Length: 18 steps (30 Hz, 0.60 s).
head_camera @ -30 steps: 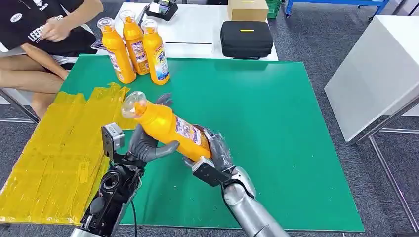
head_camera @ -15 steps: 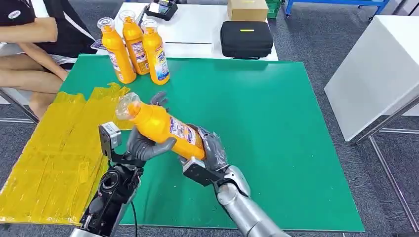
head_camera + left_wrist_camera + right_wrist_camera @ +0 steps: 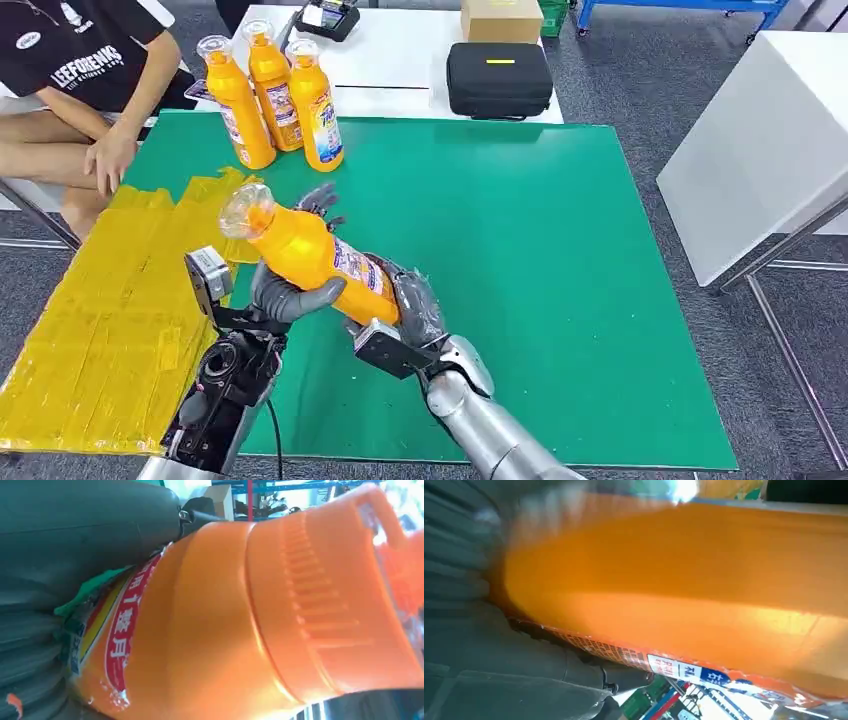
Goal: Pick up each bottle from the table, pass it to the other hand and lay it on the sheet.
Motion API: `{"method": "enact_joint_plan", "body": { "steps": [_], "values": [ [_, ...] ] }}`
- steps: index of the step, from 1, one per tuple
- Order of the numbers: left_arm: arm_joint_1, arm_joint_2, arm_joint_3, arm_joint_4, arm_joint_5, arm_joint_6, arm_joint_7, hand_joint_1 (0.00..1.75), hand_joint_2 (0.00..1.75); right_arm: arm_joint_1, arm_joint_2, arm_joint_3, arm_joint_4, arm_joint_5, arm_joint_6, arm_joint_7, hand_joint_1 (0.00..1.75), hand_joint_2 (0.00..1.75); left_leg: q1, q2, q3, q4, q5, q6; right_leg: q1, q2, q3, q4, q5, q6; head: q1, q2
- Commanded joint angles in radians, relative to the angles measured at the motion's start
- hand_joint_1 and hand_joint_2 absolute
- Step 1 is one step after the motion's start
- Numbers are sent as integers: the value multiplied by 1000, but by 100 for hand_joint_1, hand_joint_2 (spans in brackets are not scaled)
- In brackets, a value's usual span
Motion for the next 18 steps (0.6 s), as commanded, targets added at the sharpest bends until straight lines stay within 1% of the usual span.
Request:
{"method": "enact_joint_plan", "body": {
  "steps": [1, 2, 5, 7, 8, 9, 10, 11, 14, 17, 18],
  "values": [
    [-66, -40, -50, 108, -19, 2, 0, 175, 175, 29, -77, 146, -16, -46, -14, -16, 175, 175, 1, -5, 6, 0, -2, 1, 1, -5, 8, -1, -3, -6, 0, 0],
    [-67, -42, -51, 103, -17, -1, 2, 175, 175, 32, -78, 152, -21, -53, -16, -16, 175, 175, 1, -4, 3, 0, -1, 1, 1, -3, 5, -1, -2, -4, 0, 0],
    [-72, -48, -61, 95, -7, -3, 20, 175, 175, 43, -76, 153, -42, -51, -24, -16, 175, 175, 1, -5, 5, 1, -2, 1, 1, -5, 7, 0, -3, -6, 0, 0],
    [-73, -49, -63, 96, -7, -1, 20, 175, 175, 47, -75, 152, -52, -49, -22, -15, 175, 175, 0, -4, 2, 0, -1, 0, 1, -3, 3, 0, -2, -4, 0, 0],
    [-73, -49, -63, 96, -7, -1, 20, 175, 175, 47, -75, 152, -52, -49, -22, -15, 175, 175, 1, -5, 5, 1, -3, 0, 2, -4, 7, 1, -4, -6, 0, 0],
    [-73, -47, -66, 100, -3, 1, 21, 175, 175, 55, -77, 148, -68, -43, -18, -9, 175, 175, 1, -4, 4, 0, -2, 0, 2, -4, 5, 0, -2, -5, 0, 0],
    [-73, -46, -68, 101, -1, 2, 21, 175, 175, 58, -78, 147, -74, -41, -16, -8, 175, 175, 1, -5, 6, 1, -3, 0, 2, -4, 7, 1, -4, -7, 0, 0],
    [-69, -44, -69, 98, 3, 8, 17, 175, 175, 68, -82, 144, -92, -34, -9, -9, 175, 175, 1, -4, 4, 0, -2, 0, 1, -4, 5, 0, -2, -5, 0, 0],
    [-32, -16, -48, 47, 7, 33, 10, 175, 175, 68, -71, 149, -106, -19, 5, -10, 175, 175, 1, -3, 5, 1, -3, 1, 2, -3, 5, 0, -3, -5, 0, 0],
    [-23, -7, -44, 37, 7, 29, 6, 175, 175, 71, -68, 151, -108, -17, 2, -8, 175, 175, 1, 0, 3, 0, -2, 0, 1, 0, 3, 0, -1, -4, 0, 0],
    [-6, -9, -32, 10, 0, 37, 9, 175, 175, 84, -70, 151, -122, -14, -12, -9, 154, 175, 1, -1, 6, 0, -3, 0, 1, 0, 6, 0, -3, -6, 0, 0]
  ]
}}
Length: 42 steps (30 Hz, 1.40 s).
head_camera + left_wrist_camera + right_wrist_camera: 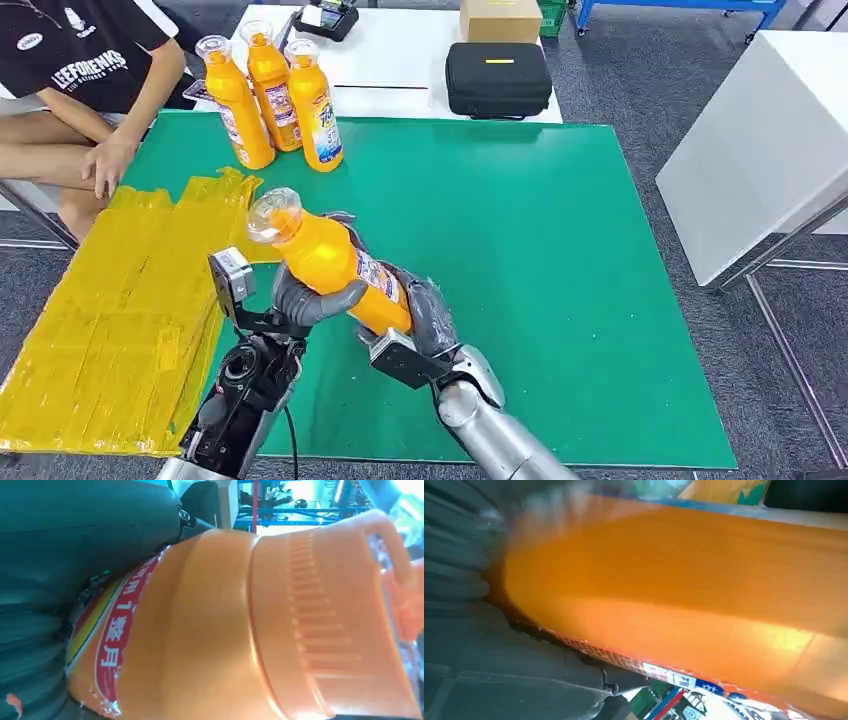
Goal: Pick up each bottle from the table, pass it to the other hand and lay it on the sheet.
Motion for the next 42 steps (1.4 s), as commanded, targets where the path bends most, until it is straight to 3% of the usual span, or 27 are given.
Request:
{"method": "enact_joint_plan", "body": {
  "steps": [1, 2, 6, 9, 15, 16, 19, 23, 24, 25, 27, 28, 33, 36, 39, 42],
  "values": [
    [-9, 33, 9, -19, -25, 41, 14, 175, 175, 48, -12, 89, -76, 23, 6, -19, 82, 175, 1, -1, 3, 0, -1, 0, 1, -1, 3, 0, -1, -4, 0, 0],
    [-12, 35, 15, -12, -33, 60, 15, 175, 175, 60, -12, 76, -108, 2, 15, -19, 2, 175, 1, -2, 6, 0, -3, 0, 2, -2, 6, 0, -3, -6, 0, 0],
    [-4, 45, 42, -20, -127, 192, -5, 175, 175, 103, -26, 12, -251, -64, 57, -13, 0, 175, 0, 0, 6, 0, -3, 0, 1, -1, 6, 1, -3, -7, 0, 0],
    [-2, 43, 45, -26, -144, 208, -2, 175, 175, 114, -34, 7, -279, -68, 71, -6, 0, 175, 0, -1, 2, 0, -2, 0, 1, -1, 3, 0, -2, -4, 0, 0],
    [-14, 48, 75, -30, -361, 493, 35, 175, 175, 220, -66, -76, -552, -234, 119, 8, 0, 175, 0, -3, 2, 0, -1, 0, 1, -4, 2, 0, -2, -4, 0, 0],
    [-14, 51, 78, -33, -391, 526, 38, 175, 175, 231, -70, -82, -581, -253, 126, 15, 0, 0, 0, -5, 3, 1, -2, 1, 1, -5, 5, 1, -4, -6, 0, 0],
    [-9, 72, 82, -23, -719, 821, 112, 175, 175, 315, -86, -107, -739, -292, 130, 23, 0, 0, 0, -4, 4, 1, -2, 1, 1, -5, 5, 1, -3, -6, 0, 0],
    [-6, 76, 87, -23, -719, 816, 112, 175, 175, 334, -88, -105, -769, -289, 128, 25, 0, 0, 0, -4, 1, -1, -1, 0, 1, -4, 2, 0, -1, -3, 0, 0],
    [-6, 76, 87, -23, -719, 816, 112, 175, 175, 334, -88, -105, -769, -289, 128, 25, 0, 175, 1, -4, 4, 1, -3, 0, 1, -5, 6, 1, -4, -6, 0, 0],
    [-8, 77, 95, -3, -886, 944, 176, 175, 175, 341, -80, -111, -785, -294, 122, 9, 0, 175, 0, -4, 3, 0, -2, 0, 1, -4, 4, 0, -3, -5, 0, 0],
    [-9, 86, 124, 10, -1108, 1032, 279, 175, 175, 354, -80, -115, -830, -292, 115, 7, 0, 175, 0, -4, 3, 0, -2, 0, 1, -4, 4, 0, -2, -5, 0, 0],
    [-5, 73, 166, -3, -1253, 1032, 337, 175, 175, 360, -79, -117, -864, -292, 110, 9, 0, 175, 0, -3, 2, -1, -1, 0, 0, -3, 2, 0, -1, -4, 0, 0],
    [-8, 73, 171, 3, -1255, 1032, 334, 175, 175, 360, -79, -118, -877, -291, 109, 19, 0, 175, 0, -3, 3, 0, -2, 0, 1, -4, 4, 0, -2, -5, 0, 0],
    [-43, 76, 187, 50, -1453, 1032, 440, 175, 175, 356, -88, -121, -900, -292, 94, 20, 0, 175, 0, -3, 2, 0, -1, 0, 1, -4, 2, 0, -1, -4, 0, 0],
    [-70, 106, 196, 127, -1626, 1032, 548, 175, 175, 358, -94, -123, -914, -298, 97, 31, 0, 175, 0, -4, 2, 0, -1, 0, 1, -4, 3, 0, -1, -4, 0, 0],
    [-99, 207, 56, 223, -1663, 1028, 726, 175, 175, 370, -98, -126, -914, -296, 106, 26, 0, 175, 0, -2, 6, -1, -2, 0, 1, -3, 6, -1, -2, -6, 0, 0]
  ]
}}
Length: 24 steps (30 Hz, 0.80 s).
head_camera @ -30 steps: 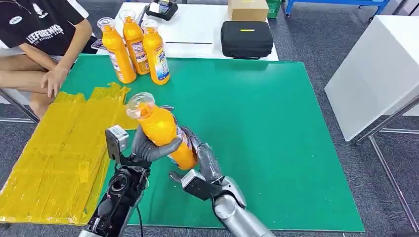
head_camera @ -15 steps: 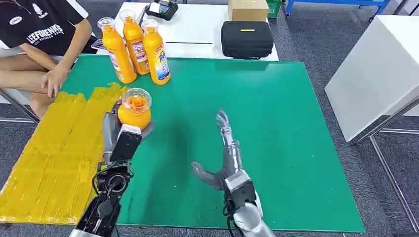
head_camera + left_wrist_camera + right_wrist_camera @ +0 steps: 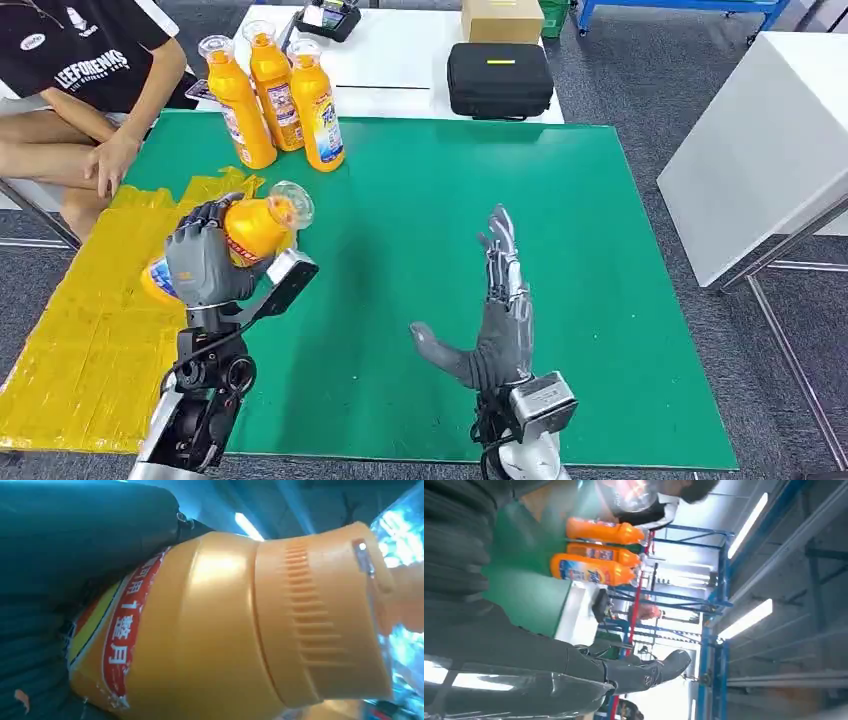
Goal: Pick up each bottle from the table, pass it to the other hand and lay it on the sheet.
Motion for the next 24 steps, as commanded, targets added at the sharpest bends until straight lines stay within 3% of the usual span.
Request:
{"method": "enact_joint_plan", "body": {
  "steps": [1, 3, 6, 8, 13, 17, 24],
  "values": [
    [-123, 144, -66, 309, -157, -1, 250, 175, 175, 15, -28, -26, -40, -3, 12, 5, 0, 175, 0, 0, 6, -1, -1, 0, 1, 0, 5, -1, -1, -5, 0, 0],
    [-157, 189, -131, 405, -157, 2, 330, 175, 175, 25, -33, -30, -43, -7, 21, -6, 0, 175, 0, -1, 6, -2, -1, 0, 1, -1, 5, -1, -1, -5, 0, 0],
    [-165, 195, -123, 433, -157, 12, 320, 175, 175, 29, -33, -32, -43, -8, 23, -9, 0, 175, 1, -2, 10, -1, -3, 0, 2, -1, 8, -1, -3, -7, 0, 0],
    [-190, 227, -193, 491, -157, -9, 388, 175, 175, 25, -36, -34, -40, -8, 22, -13, 0, 175, 1, -1, 9, 0, -3, 0, 2, 0, 7, 0, -3, -7, 0, 0],
    [-257, 270, -122, 669, -157, -37, 344, 175, 175, 18, -38, -43, -36, -21, 26, -22, 0, 175, 1, 1, 6, 0, -2, 0, 1, 1, 4, 0, -1, -5, 0, 0],
    [-265, 270, -112, 684, -157, -53, 342, 175, 175, 18, -38, -44, -35, -22, 26, -22, 0, 175, 1, 1, 5, 0, -2, 0, 2, 1, 3, 0, -1, -5, 0, 0],
    [-318, 346, -179, 769, -157, -123, 366, 175, 175, 20, -41, -90, -56, -104, 67, -37, 0, 175, 2, 2, 6, 1, -3, 0, 2, 2, 4, 1, -2, -6, 0, 0]
  ]
}}
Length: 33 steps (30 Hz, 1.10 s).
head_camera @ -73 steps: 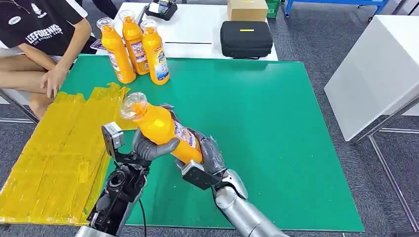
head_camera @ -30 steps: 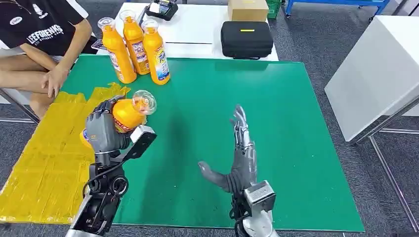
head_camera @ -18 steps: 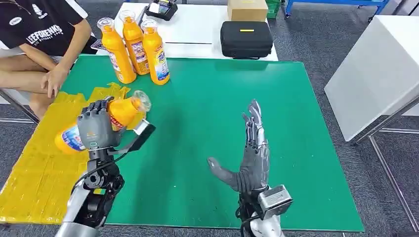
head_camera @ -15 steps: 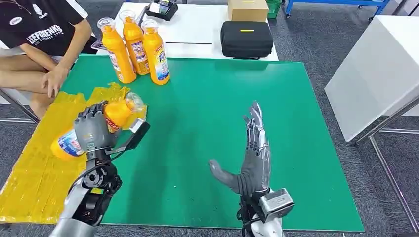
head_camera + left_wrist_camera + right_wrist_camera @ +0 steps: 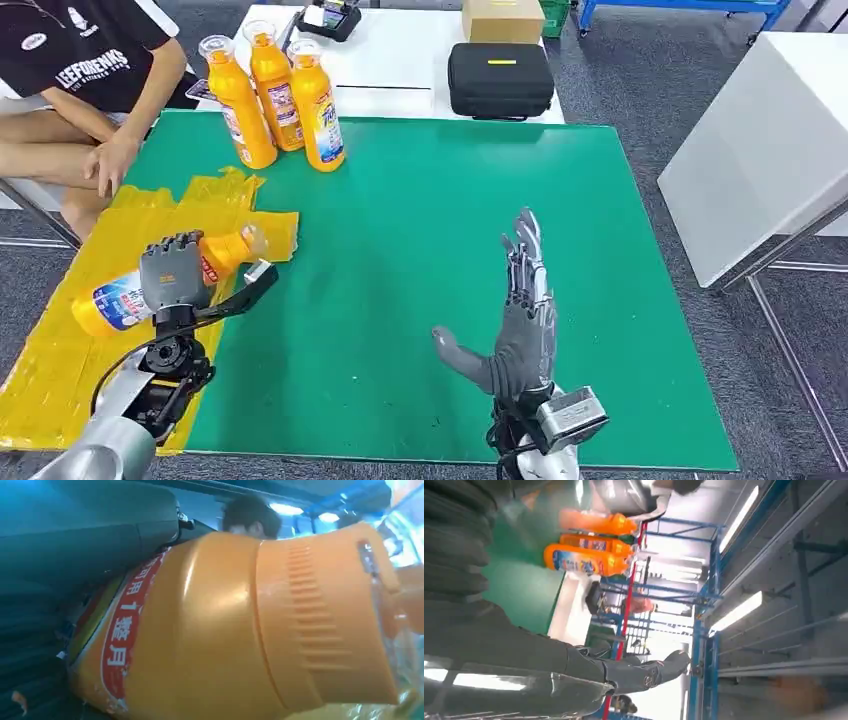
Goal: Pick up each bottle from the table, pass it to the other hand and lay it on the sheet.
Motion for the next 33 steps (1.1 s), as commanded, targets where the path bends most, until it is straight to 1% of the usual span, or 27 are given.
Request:
{"method": "enact_joint_plan", "body": {
  "steps": [1, 3, 4, 5, 7, 8, 9, 10, 13, 14, 15, 16, 17, 18, 19, 20, 21, 22, 24, 25, 26, 27, 28, 29, 30, 31, 33],
  "values": [
    [-118, 93, -71, 197, -3, -43, 8, 175, 175, -8, -9, -73, -10, -63, 38, -5, 0, 175, 1, 1, 3, 1, -2, 0, 1, 1, 2, 0, -1, -4, 0, 0],
    [-124, 100, -87, 198, -3, -29, -34, 175, 175, -6, -2, -87, -6, -60, 39, -5, 0, 175, 1, -1, 6, 1, -3, 0, 2, -1, 6, 1, -3, -7, 0, 0],
    [-122, 103, -113, 198, -3, 4, -99, 175, 175, -6, 6, -98, 0, -58, 41, -5, 0, 175, 1, -1, 3, 1, -2, 0, 1, -2, 3, 0, -2, -5, 0, 0],
    [-121, 104, -124, 200, -3, 14, -124, 175, 175, -7, 8, -100, 4, -59, 45, -5, 0, 175, 1, -2, 4, 1, -2, 0, 2, -2, 4, 1, -2, -6, 0, 0],
    [-119, 106, -181, 206, -3, 37, -150, 175, 175, -10, 8, -105, 18, -59, 58, -5, 0, 175, 0, 0, 2, 0, -1, 0, 1, 0, 2, 0, -1, -4, -1, 0],
    [-119, 106, -181, 206, -3, 37, -150, 175, 175, -10, 8, -105, 18, -59, 58, -5, 0, 175, 1, -1, 5, 1, -3, 0, 1, -1, 5, 0, -3, -6, 0, 0],
    [-117, 103, -182, 206, -3, 39, -148, 175, 175, -11, 7, -105, 18, -59, 59, -5, 0, 175, 0, -1, 3, 0, -1, 0, 1, -1, 3, 0, -1, -4, 0, 0],
    [-117, 103, -182, 206, -3, 39, -148, 175, 175, -11, 7, -105, 18, -59, 59, -5, 0, 175, 1, -1, 6, 1, -3, 1, 1, -1, 6, 1, -3, -6, 0, 0],
    [-117, 103, -189, 206, -3, 44, -158, 175, 175, -10, 8, -106, 19, -59, 59, -5, 0, 175, 0, 0, 2, 0, -1, 0, 1, 0, 1, 0, -1, -3, 0, 0],
    [-115, 101, -190, 207, 0, 60, -206, 175, 175, -10, 9, -107, 21, -58, 63, -5, 0, 175, 1, 0, 5, 1, -3, 0, 1, 0, 4, 1, -2, -6, 0, 0],
    [-112, 101, -207, 207, -3, 71, -224, 175, 175, -10, 8, -108, 23, -57, 65, -5, 0, 175, 1, -1, 3, 0, -2, 0, 1, -1, 3, 0, -1, -4, 0, 0],
    [-107, 93, -216, 209, -2, 86, -251, 175, 175, -11, 8, -109, 28, -56, 67, -5, 0, 175, 1, -2, 6, 1, -3, 0, 2, -2, 5, 1, -3, -7, 0, 0],
    [-106, 89, -222, 210, -3, 90, -261, 175, 175, -11, 8, -110, 32, -56, 67, -5, 0, 175, 1, -2, 4, 0, -2, 0, 1, -2, 4, 0, -2, -5, 0, 0],
    [-103, 82, -230, 213, -1, 90, -262, 175, 175, -13, 9, -112, 36, -56, 67, -5, 0, 175, 1, -2, 6, 1, -3, 0, 2, -2, 6, 0, -3, -6, 0, 0],
    [-101, 73, -220, 215, 6, 90, -273, 175, 175, -14, 11, -113, 39, -56, 66, -5, 0, 175, 0, -2, 5, 0, -2, 0, 1, -2, 5, 0, -2, -5, 0, 0],
    [-97, 67, -201, 211, 24, 90, -298, 175, 175, -14, 12, -115, 39, -55, 66, -5, 0, 175, 1, -2, 8, 1, -4, 1, 1, -2, 8, 0, -4, -7, 0, 0],
    [-90, 60, -179, 205, 44, 90, -324, 175, 175, -12, 13, -116, 35, -54, 66, -5, 0, 175, 0, -1, 4, 0, -2, 1, 1, -1, 4, 0, -2, -4, 0, 0],
    [-86, 58, -174, 202, 47, 90, -330, 175, 175, -11, 14, -116, 33, -53, 66, -5, 0, 175, 0, -1, 6, 1, -3, 1, 1, -1, 6, 0, -3, -6, 0, 0],
    [-85, 45, -156, 223, 57, 84, -350, 175, 175, -4, 14, -120, 20, -52, 64, -5, 0, 175, 0, -1, 3, 0, -1, 0, 0, -1, 3, 0, -1, -3, -1, 0],
    [-86, 37, -139, 232, 66, 66, -361, 70, 175, 0, 13, -121, 15, -48, 64, -4, 0, 175, 0, -2, 6, 0, -3, 1, 1, -2, 6, 0, -3, -6, 0, 0],
    [-87, 34, -132, 236, 70, 48, -364, 0, 175, 1, 12, -121, 14, -45, 64, -3, 0, 175, 0, -2, 8, 0, -4, 1, 1, -2, 8, 0, -4, -7, 0, 0],
    [-89, 27, -115, 242, 78, 2, -358, 0, 175, 7, 6, -113, 7, -14, 58, -5, 0, 175, 0, -3, 5, 0, -2, 1, 1, -3, 6, 0, -3, -5, 0, 0],
    [-91, 18, -74, 244, 116, -48, -370, 0, 175, 18, 7, -106, -17, 38, 16, -5, 0, 175, 0, -2, 4, 0, -2, 0, 1, -2, 4, 0, -2, -4, 0, 0],
    [-92, 17, -64, 243, 119, -71, -366, 0, 0, 23, 5, -97, -33, 42, 10, -5, 0, 175, 0, -2, 6, 0, -3, 1, 1, -2, 7, 0, -3, -6, 0, 0],
    [-97, 15, -50, 246, 120, -106, -345, 0, 0, 35, 4, -85, -54, 53, -6, -5, 0, 175, 0, -2, 3, 0, -2, 0, 0, -2, 4, 0, -2, -4, 0, 0],
    [-98, 14, -36, 247, 128, -123, -343, 0, 0, 43, 5, -82, -57, 61, -16, -5, 0, 0, 0, -2, 6, 1, -3, 1, 1, -2, 6, 1, -3, -6, 0, 0],
    [-97, 16, -30, 247, 122, -147, -329, 0, 0, 49, 8, -84, -65, 49, -3, -5, 0, 0, 0, -1, 3, 0, -2, 0, 1, -1, 3, 0, -2, -4, 0, 0]
  ]
}}
